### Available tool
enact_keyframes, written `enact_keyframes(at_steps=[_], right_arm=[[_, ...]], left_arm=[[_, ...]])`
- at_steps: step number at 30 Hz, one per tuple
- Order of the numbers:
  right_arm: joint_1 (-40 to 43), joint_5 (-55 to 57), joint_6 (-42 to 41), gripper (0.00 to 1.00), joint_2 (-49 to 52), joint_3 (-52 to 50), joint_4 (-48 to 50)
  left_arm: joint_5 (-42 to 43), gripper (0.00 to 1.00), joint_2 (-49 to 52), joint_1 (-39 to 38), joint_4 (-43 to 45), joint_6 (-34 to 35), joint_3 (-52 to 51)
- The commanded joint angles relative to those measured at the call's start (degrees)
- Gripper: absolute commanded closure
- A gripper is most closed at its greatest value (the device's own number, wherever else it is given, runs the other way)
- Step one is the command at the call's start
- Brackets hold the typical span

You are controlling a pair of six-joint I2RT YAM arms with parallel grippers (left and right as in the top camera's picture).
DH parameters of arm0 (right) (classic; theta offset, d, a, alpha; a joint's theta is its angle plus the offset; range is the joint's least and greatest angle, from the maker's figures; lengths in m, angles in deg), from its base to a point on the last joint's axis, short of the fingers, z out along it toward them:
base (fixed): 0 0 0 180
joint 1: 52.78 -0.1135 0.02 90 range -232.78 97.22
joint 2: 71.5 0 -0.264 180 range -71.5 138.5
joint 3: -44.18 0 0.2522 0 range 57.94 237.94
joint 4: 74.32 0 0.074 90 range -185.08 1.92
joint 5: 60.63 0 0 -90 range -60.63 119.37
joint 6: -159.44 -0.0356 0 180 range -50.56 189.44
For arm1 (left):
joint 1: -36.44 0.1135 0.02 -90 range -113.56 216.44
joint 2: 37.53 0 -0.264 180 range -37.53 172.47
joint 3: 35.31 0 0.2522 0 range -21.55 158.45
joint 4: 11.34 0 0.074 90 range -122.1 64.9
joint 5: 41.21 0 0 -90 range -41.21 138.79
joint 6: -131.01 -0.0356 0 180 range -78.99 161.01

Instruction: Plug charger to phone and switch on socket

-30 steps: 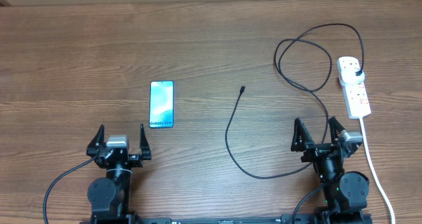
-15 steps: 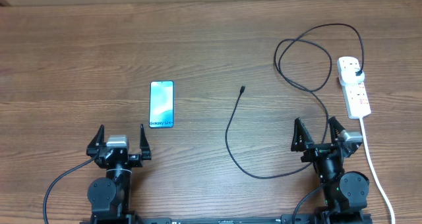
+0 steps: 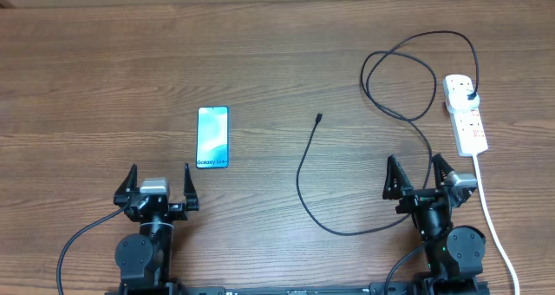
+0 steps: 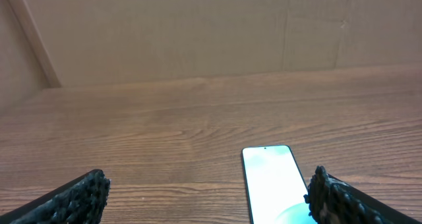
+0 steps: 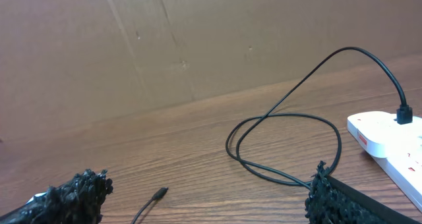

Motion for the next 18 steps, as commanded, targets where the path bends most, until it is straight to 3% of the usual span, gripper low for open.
enact_keyframes(at_steps=[1,5,11,18], right_arm=[[0.31,-0.02,-0.17,0.00,-0.57,-0.61,0.37],[0.31,-0.02,-0.17,0.00,-0.57,-0.61,0.37],[0.31,-0.02,-0.17,0.00,-0.57,-0.61,0.37],[0.31,-0.02,-0.17,0.00,-0.57,-0.61,0.37]], left_arm=[[0.48,0.00,-0.61,0.31,0.22,-0.68,-0.37],[0.94,0.00,-0.61,0.31,0.70,-0.17,-0.37],[0.96,0.00,-0.61,0.31,0.70,5.92,-0.24],[1.20,0.00,-0.61,0.31,0.63,6.62,1.73]])
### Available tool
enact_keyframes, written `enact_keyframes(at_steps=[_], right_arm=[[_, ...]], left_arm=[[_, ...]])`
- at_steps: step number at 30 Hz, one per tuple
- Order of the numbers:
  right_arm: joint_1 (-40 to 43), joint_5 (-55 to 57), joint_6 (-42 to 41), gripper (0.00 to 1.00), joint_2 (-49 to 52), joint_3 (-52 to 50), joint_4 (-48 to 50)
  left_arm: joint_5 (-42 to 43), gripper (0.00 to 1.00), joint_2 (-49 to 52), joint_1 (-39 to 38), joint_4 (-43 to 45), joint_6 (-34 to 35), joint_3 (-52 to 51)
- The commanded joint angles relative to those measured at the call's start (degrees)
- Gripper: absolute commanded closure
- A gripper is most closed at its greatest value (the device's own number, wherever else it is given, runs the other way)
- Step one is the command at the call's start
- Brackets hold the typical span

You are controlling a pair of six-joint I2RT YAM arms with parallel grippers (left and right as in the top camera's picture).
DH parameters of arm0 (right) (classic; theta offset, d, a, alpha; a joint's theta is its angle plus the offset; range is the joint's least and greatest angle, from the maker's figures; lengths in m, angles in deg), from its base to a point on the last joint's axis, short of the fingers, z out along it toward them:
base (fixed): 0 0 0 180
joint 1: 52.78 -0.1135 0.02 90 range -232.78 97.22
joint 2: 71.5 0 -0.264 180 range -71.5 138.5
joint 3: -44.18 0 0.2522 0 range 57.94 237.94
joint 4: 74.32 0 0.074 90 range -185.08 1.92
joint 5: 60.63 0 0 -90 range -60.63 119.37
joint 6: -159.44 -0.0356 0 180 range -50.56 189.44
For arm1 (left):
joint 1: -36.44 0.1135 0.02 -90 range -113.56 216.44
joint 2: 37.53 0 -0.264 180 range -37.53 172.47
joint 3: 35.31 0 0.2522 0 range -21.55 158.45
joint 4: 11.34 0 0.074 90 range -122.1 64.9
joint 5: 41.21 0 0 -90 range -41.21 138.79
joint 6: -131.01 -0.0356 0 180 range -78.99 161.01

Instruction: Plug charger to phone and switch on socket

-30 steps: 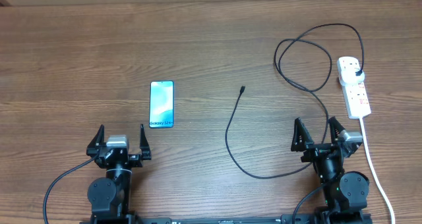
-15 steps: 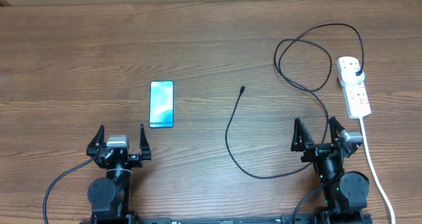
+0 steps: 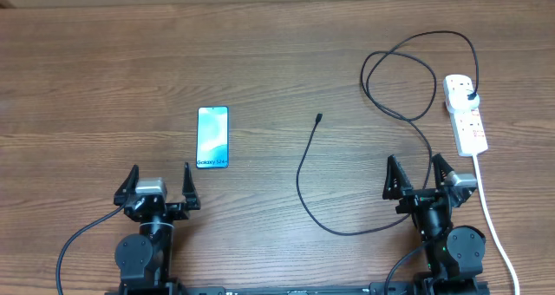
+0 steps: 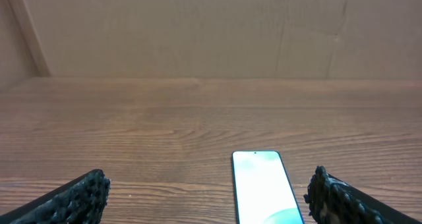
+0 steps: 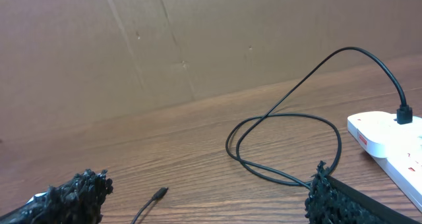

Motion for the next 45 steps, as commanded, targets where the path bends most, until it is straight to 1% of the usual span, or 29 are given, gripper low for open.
enact_keyframes(at_steps=[1,11,18,23,27,36,45], right_arm=[[0.31,-0.02,-0.17,0.00,-0.57,-0.61,0.37],[0.31,-0.02,-0.17,0.00,-0.57,-0.61,0.37],[0.31,-0.02,-0.17,0.00,-0.57,-0.61,0.37],[0.31,-0.02,-0.17,0.00,-0.57,-0.61,0.37],[0.31,-0.02,-0.17,0.00,-0.57,-0.61,0.37],[0.31,-0.02,-0.17,0.00,-0.57,-0.61,0.37],[0.31,-0.02,-0.17,0.00,-0.57,-0.61,0.37]], left_arm=[[0.59,0.00,-0.61,0.31,0.26,1.73,2.25],[0.72,0.00,0.28,0.31,-1.92,1.70,9.49],[4.20,0.00,6.23,0.31,-1.90,1.68,14.53],[6.62,0.00,12.72,0.31,-2.12,1.68,19.41],[7.50,0.00,18.29,0.31,-4.17,1.62,24.33],[9.42,0.00,31.56,0.31,-14.75,1.01,38.66],[10.97,0.00,46.66,0.31,-32.87,1.03,60.06]])
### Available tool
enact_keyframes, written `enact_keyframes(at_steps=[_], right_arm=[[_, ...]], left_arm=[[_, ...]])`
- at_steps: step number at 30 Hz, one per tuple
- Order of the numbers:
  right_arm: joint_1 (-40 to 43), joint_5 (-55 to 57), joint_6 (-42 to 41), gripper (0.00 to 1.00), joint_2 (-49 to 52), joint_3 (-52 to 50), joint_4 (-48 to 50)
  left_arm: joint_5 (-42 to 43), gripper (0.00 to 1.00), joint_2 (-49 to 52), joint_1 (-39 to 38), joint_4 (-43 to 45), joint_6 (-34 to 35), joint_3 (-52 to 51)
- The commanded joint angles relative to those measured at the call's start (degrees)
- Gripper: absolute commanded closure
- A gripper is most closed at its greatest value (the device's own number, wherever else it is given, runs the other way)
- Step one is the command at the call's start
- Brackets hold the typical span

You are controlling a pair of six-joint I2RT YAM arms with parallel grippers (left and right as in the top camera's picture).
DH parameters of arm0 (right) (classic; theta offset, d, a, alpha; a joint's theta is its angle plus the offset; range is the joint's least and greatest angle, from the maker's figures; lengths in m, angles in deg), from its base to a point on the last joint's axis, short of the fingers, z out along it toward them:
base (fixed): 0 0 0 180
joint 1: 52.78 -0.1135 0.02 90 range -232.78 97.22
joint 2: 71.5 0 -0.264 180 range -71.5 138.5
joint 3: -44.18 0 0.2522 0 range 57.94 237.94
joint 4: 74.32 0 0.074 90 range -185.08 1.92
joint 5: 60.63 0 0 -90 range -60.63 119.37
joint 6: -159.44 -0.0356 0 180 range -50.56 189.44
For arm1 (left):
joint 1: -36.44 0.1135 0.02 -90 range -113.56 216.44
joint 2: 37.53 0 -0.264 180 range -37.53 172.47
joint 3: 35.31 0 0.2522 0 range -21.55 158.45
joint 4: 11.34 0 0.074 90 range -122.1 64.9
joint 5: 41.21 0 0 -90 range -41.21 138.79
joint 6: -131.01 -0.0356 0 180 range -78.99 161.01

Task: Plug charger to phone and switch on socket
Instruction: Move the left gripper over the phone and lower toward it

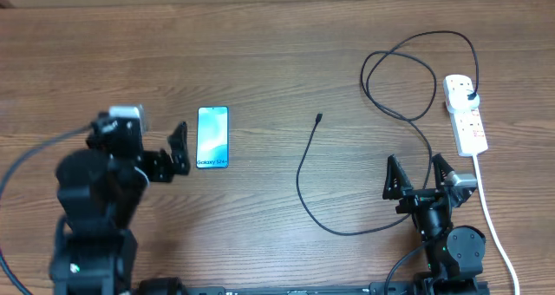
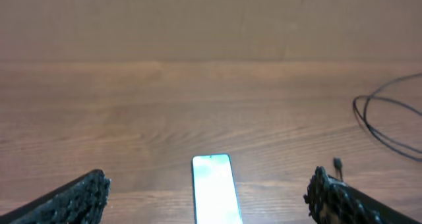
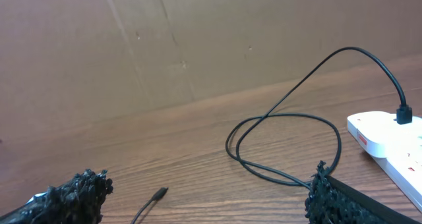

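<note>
The phone (image 1: 212, 137) lies face up with its screen lit on the wooden table (image 1: 260, 61); in the left wrist view the phone (image 2: 214, 191) sits ahead, between the fingers. My left gripper (image 1: 140, 144) (image 2: 208, 179) is open, raised, near the phone's left side. The black cable (image 1: 303, 169) ends in a loose plug tip (image 1: 319, 118) (image 2: 337, 163) (image 3: 159, 194). Its other end is plugged into the white power strip (image 1: 466, 113) (image 3: 389, 135). My right gripper (image 1: 421, 178) (image 3: 208, 184) stands open at the front right, empty.
The cable loops (image 1: 399, 78) (image 3: 283, 145) on the table left of the strip. The strip's white lead (image 1: 494, 226) runs to the front edge beside my right arm. A cardboard wall (image 3: 198, 39) stands behind the table.
My left arm has lifted from its rest and moved forward and left, now near the phone. The phone looks smaller in its wrist view and the cable tip has come into view. The right arm is unchanged.
Both arms first rested open at the front edge, with the phone ahead and to the right of my left gripper. Then the left wrist view had turned to bring the phone nearer its middle. Now the left arm is raised near the phone; phone, cable and strip lie unmoved.
</note>
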Motion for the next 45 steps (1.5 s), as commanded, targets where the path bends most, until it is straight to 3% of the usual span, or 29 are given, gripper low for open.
enact_keyframes(at_steps=[1,13,25,30,38,45], right_arm=[[0.28,-0.02,-0.20,0.00,-0.57,-0.61,0.42],[0.28,-0.02,-0.20,0.00,-0.57,-0.61,0.42],[0.28,-0.02,-0.20,0.00,-0.57,-0.61,0.42],[0.28,-0.02,-0.20,0.00,-0.57,-0.61,0.42],[0.28,-0.02,-0.20,0.00,-0.57,-0.61,0.42],[0.28,-0.02,-0.20,0.00,-0.57,-0.61,0.42]], left_arm=[[2.99,0.01,5.92,0.28,-5.51,0.37,10.08],[5.90,0.01,31.80,-2.69,-39.06,0.42,43.95],[8.79,0.03,44.02,-3.56,-40.26,3.26,45.05],[2.91,0.01,49.83,-5.99,-41.20,7.74,45.05],[-4.55,0.01,58.82,-10.54,-42.10,8.85,45.05],[-6.25,0.04,65.57,-11.39,-40.96,9.27,45.05]])
